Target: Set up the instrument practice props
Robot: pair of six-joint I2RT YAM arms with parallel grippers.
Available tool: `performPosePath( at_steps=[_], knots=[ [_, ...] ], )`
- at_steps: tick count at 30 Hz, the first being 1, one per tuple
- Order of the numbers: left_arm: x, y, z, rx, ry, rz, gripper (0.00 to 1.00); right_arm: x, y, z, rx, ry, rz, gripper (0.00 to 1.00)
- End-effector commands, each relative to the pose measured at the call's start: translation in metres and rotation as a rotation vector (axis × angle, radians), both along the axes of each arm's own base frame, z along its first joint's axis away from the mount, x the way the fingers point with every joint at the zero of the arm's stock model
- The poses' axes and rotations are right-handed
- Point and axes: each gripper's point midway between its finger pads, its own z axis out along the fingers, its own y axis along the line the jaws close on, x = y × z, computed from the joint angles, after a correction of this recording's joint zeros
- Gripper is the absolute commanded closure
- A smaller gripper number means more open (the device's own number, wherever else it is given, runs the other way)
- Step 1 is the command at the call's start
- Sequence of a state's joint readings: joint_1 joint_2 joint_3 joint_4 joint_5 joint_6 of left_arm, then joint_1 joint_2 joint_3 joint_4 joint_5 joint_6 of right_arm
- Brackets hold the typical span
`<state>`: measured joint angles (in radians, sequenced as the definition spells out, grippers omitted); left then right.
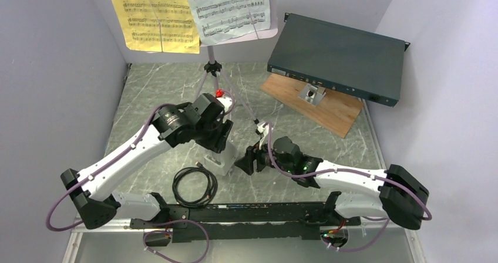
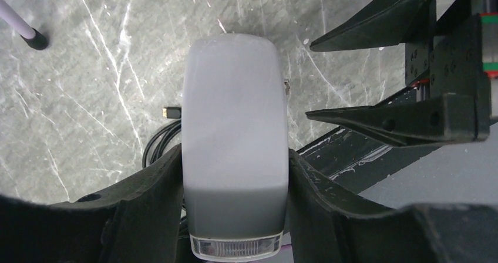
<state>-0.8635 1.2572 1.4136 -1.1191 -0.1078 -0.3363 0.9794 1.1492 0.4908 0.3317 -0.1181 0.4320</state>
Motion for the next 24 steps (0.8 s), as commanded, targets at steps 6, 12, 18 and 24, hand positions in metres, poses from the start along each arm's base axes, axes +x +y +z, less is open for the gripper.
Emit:
performPosePath(
  at_steps=[6, 12, 18, 24],
  knots=[
    [0.01, -0.019, -0.028, 0.011, 0.069, 0.055, 1.0, 0.03, 0.028, 0.017, 0.096, -0.1, -0.128, 0.37],
    [0.012, -0.023, -0.041, 0.026, 0.083, 0.045, 1.0, 0.022, 0.039, -0.002, 0.065, -0.095, -0.104, 0.41],
    [0.011, -0.023, -0.045, 0.025, 0.089, 0.043, 1.0, 0.014, 0.041, -0.027, 0.002, -0.097, -0.114, 0.44],
    [0.009, -0.024, -0.048, 0.02, 0.095, 0.04, 1.0, 0.015, 0.04, -0.043, -0.038, -0.097, -0.136, 0.57]
  ],
)
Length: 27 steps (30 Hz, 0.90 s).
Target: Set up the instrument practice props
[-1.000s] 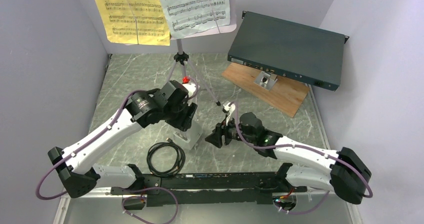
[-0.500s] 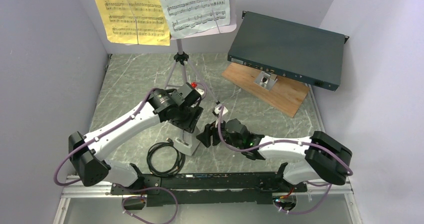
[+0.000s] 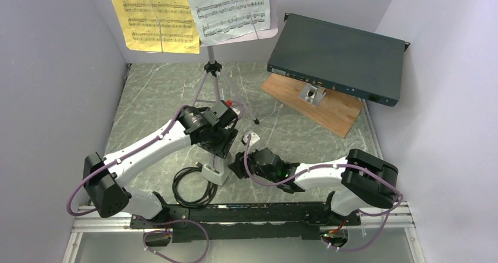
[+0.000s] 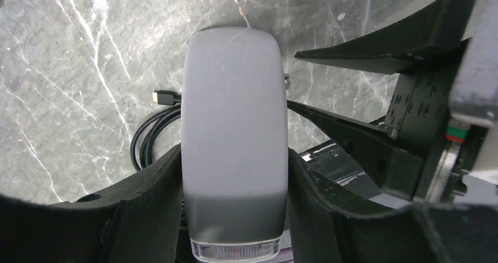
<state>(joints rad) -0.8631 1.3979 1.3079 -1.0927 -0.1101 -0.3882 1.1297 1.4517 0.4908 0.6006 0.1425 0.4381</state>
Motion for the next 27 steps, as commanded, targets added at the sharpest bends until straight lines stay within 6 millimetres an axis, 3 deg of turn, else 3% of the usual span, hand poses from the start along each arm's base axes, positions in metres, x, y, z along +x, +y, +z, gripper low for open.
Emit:
performPosePath(
  at_steps=[1, 14, 23, 27],
  knots=[
    [0.009, -0.021, 0.02, -0.123, -0.062, -0.003, 1.0, 0.009, 0.005, 0.006, 0.03, -0.042, -0.033, 0.61],
    [0.008, -0.021, 0.011, -0.12, -0.053, 0.001, 1.0, 0.01, 0.012, -0.011, 0.003, -0.06, -0.047, 0.64],
    [0.006, -0.016, 0.011, -0.118, -0.06, 0.007, 1.0, 0.011, 0.004, -0.026, -0.047, -0.06, -0.089, 0.66],
    [0.005, -0.013, 0.012, -0.114, -0.064, 0.007, 1.0, 0.007, 0.009, -0.024, -0.027, -0.065, -0.054, 0.72]
  ],
)
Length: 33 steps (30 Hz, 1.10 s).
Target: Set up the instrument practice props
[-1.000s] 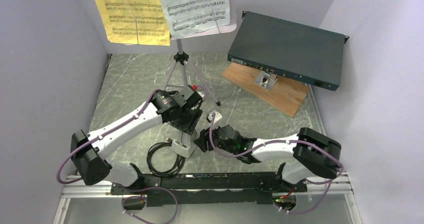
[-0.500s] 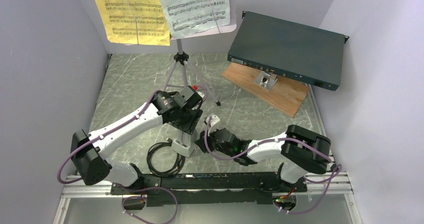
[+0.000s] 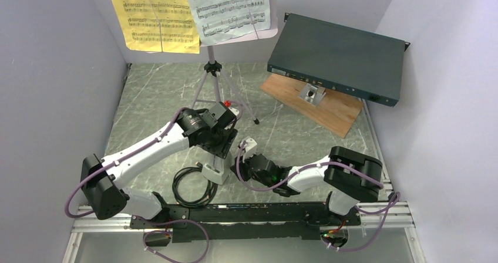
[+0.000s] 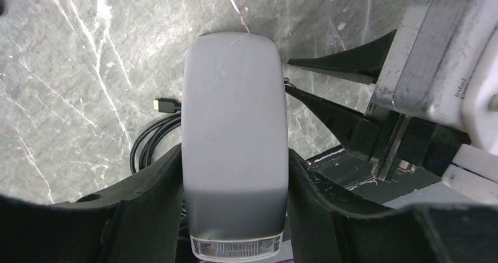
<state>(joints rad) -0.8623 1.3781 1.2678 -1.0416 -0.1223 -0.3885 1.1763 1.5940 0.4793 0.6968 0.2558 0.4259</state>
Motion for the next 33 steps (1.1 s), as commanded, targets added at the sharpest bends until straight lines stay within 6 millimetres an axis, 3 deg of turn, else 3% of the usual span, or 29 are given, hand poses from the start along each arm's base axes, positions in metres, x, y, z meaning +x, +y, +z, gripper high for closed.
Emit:
performPosePath(
  at_steps=[1, 8, 21, 33],
  knots=[
    [0.0, -0.011, 0.017, -0.099, -0.036, 0.0, 1.0, 0.003, 0.011, 0.015, 0.061, -0.042, 0.012, 0.74],
    [-0.002, -0.009, 0.022, -0.119, -0.065, -0.032, 1.0, -0.001, 0.016, 0.022, 0.111, -0.005, 0.035, 1.0],
    [0.003, 0.01, 0.056, -0.209, -0.289, -0.064, 1.0, -0.005, 0.007, 0.055, 0.384, 0.248, 0.09, 1.0],
    [-0.001, 0.015, 0.08, -0.337, -0.422, -0.081, 1.0, -0.007, 0.004, 0.124, 0.705, 0.524, 0.163, 1.0]
  ],
)
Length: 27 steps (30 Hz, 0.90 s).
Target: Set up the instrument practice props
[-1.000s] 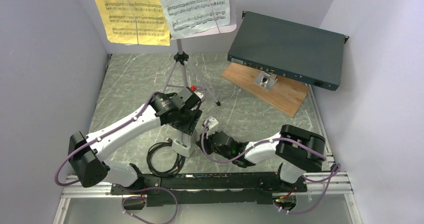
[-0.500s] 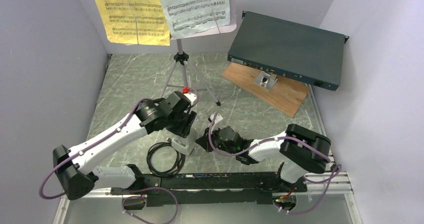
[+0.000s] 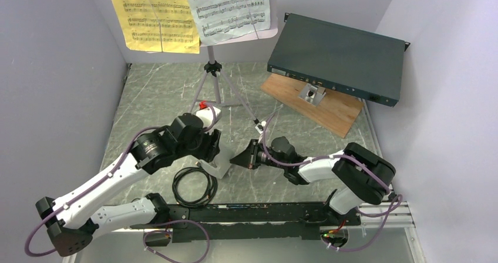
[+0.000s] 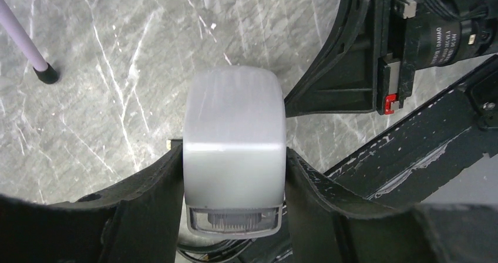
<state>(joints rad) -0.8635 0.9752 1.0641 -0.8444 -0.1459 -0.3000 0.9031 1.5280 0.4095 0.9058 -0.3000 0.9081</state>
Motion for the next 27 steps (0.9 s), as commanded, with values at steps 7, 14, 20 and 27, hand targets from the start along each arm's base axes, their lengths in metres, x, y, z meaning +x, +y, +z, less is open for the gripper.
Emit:
performPosePath(
  at_steps=[7, 14, 20, 27],
  knots=[
    [0.006, -0.01, 0.031, -0.14, -0.135, -0.031, 1.0, -0.003, -0.009, 0.091, 0.377, 0.208, -0.022, 1.0],
    [0.004, -0.02, 0.029, -0.169, -0.121, -0.062, 1.0, -0.002, -0.015, 0.097, 0.468, 0.267, -0.031, 1.0],
    [0.013, -0.02, 0.01, -0.129, -0.051, 0.033, 1.0, 0.018, -0.017, 0.049, 0.114, 0.112, -0.118, 0.92],
    [0.034, -0.018, -0.021, -0.128, 0.085, 0.366, 1.0, 0.036, -0.062, 0.042, -0.232, -0.232, -0.21, 0.36]
  ],
)
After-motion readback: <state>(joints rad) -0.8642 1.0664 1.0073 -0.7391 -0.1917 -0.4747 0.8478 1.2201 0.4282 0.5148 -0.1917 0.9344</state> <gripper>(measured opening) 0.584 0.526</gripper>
